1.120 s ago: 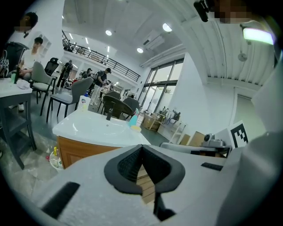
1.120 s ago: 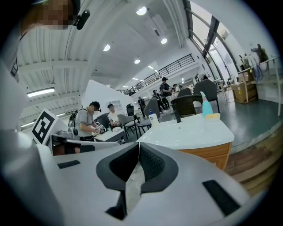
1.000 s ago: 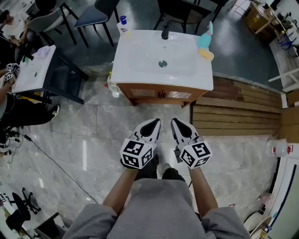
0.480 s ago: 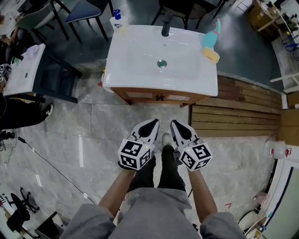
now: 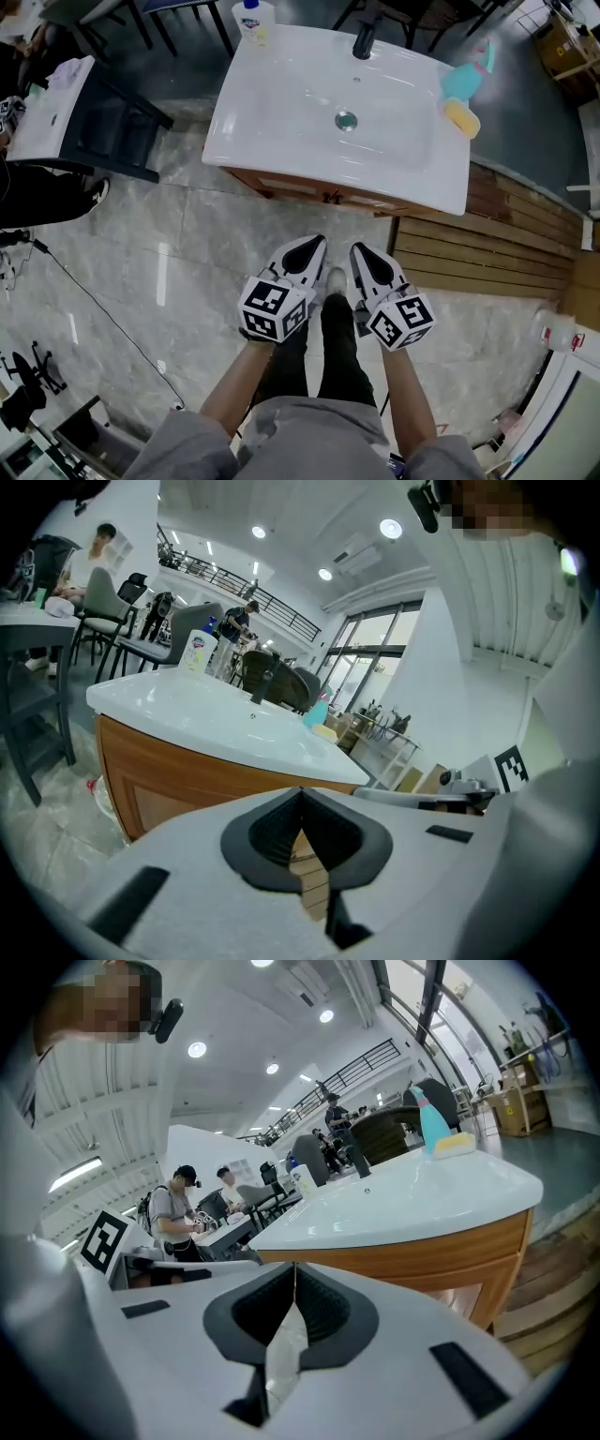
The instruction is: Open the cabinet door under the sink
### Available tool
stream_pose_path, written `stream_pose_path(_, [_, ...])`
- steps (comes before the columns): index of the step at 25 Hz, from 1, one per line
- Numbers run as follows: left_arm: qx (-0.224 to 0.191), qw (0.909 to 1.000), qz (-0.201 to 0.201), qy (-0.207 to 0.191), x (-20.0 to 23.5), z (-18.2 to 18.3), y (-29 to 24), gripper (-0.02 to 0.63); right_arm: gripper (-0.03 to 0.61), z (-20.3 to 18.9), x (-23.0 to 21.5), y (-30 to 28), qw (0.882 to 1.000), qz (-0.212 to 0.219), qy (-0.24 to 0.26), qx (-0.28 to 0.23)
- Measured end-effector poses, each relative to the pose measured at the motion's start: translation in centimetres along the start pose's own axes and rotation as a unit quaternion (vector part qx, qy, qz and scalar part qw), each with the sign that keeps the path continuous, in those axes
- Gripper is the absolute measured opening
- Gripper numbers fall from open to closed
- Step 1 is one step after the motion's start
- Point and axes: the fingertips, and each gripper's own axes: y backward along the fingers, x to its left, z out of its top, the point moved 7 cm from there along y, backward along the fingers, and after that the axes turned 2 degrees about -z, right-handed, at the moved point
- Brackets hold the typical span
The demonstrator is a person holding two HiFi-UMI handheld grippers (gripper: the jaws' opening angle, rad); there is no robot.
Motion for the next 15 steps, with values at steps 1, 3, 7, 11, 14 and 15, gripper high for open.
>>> stream_pose_path(1, [0.0,1.0,0.005,0.001,0.2,-0.2,-0.3,0.005,0.011,-0.3,-0.6,-0.3,1.0,0.003,-0.004,0.005])
stream_pose_path(3, [0.001,0.9999,0.014,0.004,0.6,-0.8,-0.9,0.005,0.011,-0.7,-1.8,-1.0,1.0,0.007,-0.016,0.011])
stream_pose_path(7, [0.006,0.9996,0.025,0.01,1.3,-2.5,-2.3,0.005,0.011,-2.0,-4.3,-2.7,0.999,0.013,-0.036,0.023])
stream_pose_path(11, [0.004,0.9994,0.031,0.016,2.5,-4.4,-3.9,0.006,0.018,-4.1,-6.7,-4.9,0.996,0.018,-0.071,0.04])
stream_pose_path(14, [-0.002,0.9992,0.035,0.02,3.4,-5.6,-4.7,0.005,0.04,-5.8,-8.2,-6.2,0.993,0.014,-0.101,0.052])
stream_pose_path(15, [-0.001,0.9991,0.038,0.021,3.7,-6.0,-4.9,0.005,0.046,-6.4,-8.5,-6.5,0.992,0.013,-0.108,0.057])
